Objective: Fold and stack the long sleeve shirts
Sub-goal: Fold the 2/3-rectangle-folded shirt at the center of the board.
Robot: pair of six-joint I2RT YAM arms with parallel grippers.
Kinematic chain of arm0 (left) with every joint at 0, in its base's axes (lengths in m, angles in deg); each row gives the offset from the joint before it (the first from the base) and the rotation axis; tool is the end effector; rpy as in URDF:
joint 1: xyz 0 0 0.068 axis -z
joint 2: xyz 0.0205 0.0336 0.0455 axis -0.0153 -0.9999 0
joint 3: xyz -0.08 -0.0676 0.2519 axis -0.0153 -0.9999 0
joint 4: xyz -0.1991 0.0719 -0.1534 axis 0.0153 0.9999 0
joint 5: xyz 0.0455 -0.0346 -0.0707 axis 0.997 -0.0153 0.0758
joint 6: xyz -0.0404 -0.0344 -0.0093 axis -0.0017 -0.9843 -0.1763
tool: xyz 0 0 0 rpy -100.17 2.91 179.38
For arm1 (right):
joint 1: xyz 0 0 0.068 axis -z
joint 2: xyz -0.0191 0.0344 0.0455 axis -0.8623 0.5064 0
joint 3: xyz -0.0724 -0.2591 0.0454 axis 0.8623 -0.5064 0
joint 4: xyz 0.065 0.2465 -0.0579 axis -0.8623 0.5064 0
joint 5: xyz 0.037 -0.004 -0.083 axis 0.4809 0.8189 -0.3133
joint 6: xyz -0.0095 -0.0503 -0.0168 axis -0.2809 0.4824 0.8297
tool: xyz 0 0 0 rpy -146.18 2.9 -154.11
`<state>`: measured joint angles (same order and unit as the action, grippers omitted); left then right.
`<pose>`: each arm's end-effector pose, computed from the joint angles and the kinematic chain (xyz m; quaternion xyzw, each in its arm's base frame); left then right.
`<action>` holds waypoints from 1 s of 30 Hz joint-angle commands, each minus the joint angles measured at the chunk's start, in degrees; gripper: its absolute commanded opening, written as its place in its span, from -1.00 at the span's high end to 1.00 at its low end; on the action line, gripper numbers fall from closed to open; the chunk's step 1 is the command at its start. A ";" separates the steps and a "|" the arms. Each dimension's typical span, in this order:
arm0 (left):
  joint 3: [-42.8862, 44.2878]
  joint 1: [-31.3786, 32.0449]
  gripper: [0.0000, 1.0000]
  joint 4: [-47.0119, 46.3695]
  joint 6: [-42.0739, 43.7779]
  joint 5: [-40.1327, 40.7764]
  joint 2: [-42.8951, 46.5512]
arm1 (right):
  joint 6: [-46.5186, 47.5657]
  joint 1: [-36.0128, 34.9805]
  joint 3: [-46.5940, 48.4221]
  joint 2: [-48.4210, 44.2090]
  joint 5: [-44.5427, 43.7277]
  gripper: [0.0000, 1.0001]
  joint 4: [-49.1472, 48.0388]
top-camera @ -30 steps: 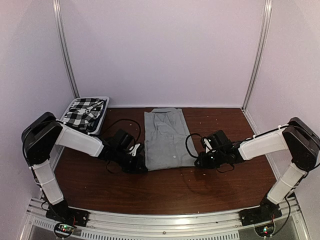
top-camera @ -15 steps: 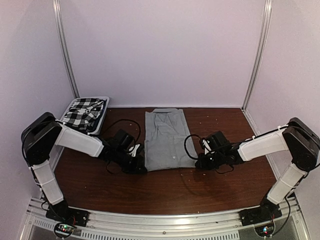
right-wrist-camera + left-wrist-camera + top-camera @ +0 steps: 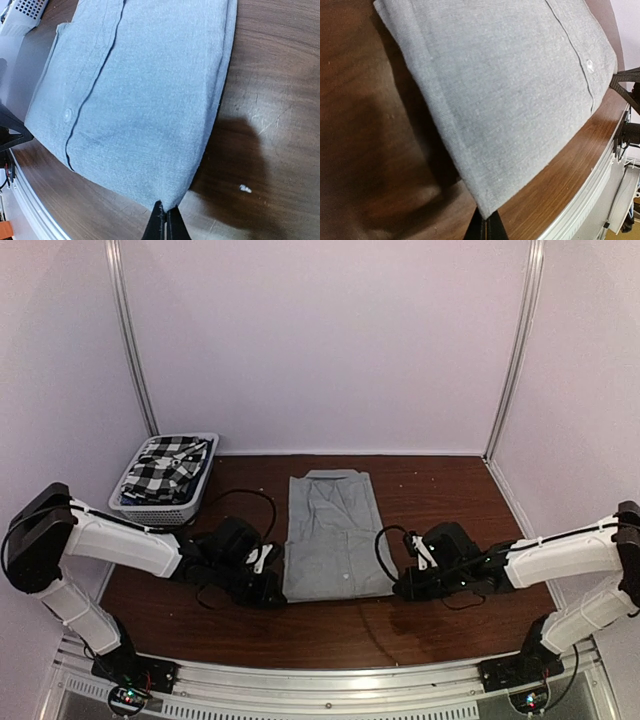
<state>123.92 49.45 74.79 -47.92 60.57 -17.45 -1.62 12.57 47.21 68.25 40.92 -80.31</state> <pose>0.1744 -0.2287 0.1421 0.0595 0.9371 -0.3355 0.0751 0.1621 0.1845 0.1476 -0.0851 0.9285 0.3113 0.1838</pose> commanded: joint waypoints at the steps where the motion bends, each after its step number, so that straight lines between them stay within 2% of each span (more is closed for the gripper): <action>1: -1.32 3.64 1.00 3.96 -2.73 5.55 4.78 | -3.58 -3.97 -1.80 -5.83 -4.94 1.00 4.25; 7: 1.76 5.35 1.00 12.30 -4.14 7.11 11.06 | -4.98 -6.93 0.23 -12.65 -6.69 1.00 10.07; 11: 7.91 5.22 1.00 17.50 -2.75 8.40 12.14 | -3.25 -6.92 6.03 -14.20 -7.50 1.00 14.04; 14: 12.99 2.33 1.00 19.64 0.17 6.92 10.19 | -0.60 -5.11 13.00 -11.88 -8.15 1.00 16.47; 18: 21.51 -4.94 1.00 19.75 6.54 1.15 4.60 | 4.66 1.15 22.15 -4.24 -5.71 1.00 15.80; 21: 29.23 -12.76 1.00 18.46 11.60 -5.65 -3.01 | 9.30 8.01 29.73 4.41 -1.68 1.00 12.55; 25: 43.36 -22.90 1.00 15.01 15.13 -14.38 -18.86 | 13.69 15.88 43.09 20.70 1.38 1.00 9.50; 27: 50.87 -26.36 1.00 11.74 14.12 -19.00 -27.92 | 14.41 19.15 52.13 29.98 3.46 1.00 8.73; 30: 66.13 -29.33 1.00 9.50 12.08 -20.55 -41.77 | 13.45 23.00 64.00 44.19 7.48 1.00 8.44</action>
<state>176.70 24.09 89.93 -36.25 47.33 -46.00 9.70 31.24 100.38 99.40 43.15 -69.99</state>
